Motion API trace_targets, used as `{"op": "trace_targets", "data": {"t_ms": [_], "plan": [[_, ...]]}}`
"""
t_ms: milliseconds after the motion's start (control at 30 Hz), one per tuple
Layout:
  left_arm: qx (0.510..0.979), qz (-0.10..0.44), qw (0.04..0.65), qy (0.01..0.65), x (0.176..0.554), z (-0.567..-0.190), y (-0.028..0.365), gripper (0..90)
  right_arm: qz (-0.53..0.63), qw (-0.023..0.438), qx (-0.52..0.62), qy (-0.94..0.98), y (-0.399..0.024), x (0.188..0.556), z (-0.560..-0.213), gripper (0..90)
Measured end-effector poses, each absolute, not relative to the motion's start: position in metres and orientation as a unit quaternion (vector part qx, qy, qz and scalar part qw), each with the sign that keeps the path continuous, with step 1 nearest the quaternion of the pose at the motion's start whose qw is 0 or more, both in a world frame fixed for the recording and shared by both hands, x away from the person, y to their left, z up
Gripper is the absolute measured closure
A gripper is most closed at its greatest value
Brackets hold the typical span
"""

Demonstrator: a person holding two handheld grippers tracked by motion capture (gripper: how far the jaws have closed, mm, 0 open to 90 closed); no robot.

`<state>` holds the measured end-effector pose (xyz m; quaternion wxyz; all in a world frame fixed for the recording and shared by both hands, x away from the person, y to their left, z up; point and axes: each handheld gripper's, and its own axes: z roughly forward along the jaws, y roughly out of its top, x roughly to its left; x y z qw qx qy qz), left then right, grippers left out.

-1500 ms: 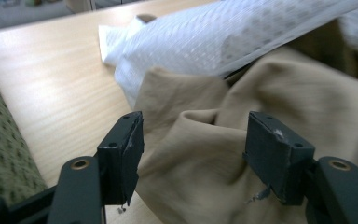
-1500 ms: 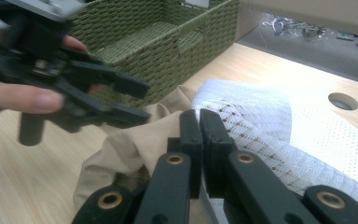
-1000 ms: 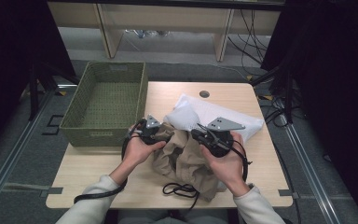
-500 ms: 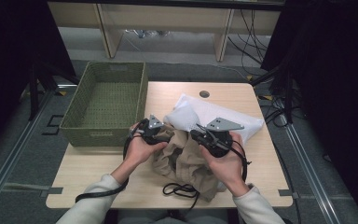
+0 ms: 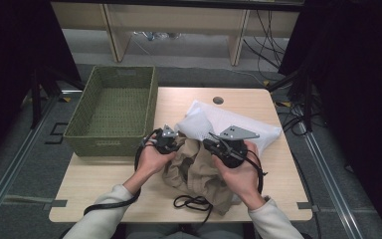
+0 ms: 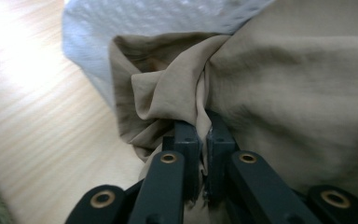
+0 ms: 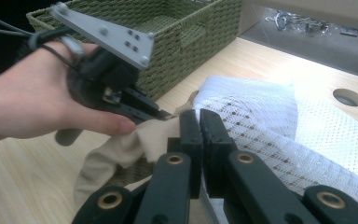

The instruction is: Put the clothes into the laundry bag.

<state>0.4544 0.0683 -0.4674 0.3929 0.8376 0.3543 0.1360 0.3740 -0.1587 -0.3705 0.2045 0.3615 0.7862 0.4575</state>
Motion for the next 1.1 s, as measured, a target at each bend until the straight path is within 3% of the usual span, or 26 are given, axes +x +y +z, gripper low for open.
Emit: {"op": "trace_targets", "data": {"t_ms": [600, 800, 1100], "plan": [[0.804, 0.113, 0.504, 0.294, 0.375, -0.429, 0.048, 87.3, 0.463, 0.191, 0.359, 0.788, -0.144, 0.369, -0.369, 89.6], [0.793, 0.139, 0.521, 0.285, 0.375, -0.428, 0.033, 87.3, 0.469, 0.184, 0.351, 0.789, -0.143, 0.366, -0.366, 89.7], [0.757, 0.174, 0.537, 0.329, 0.402, -0.444, 0.025, 86.7, 0.485, 0.173, 0.341, 0.786, -0.145, 0.363, -0.362, 89.7]]}}
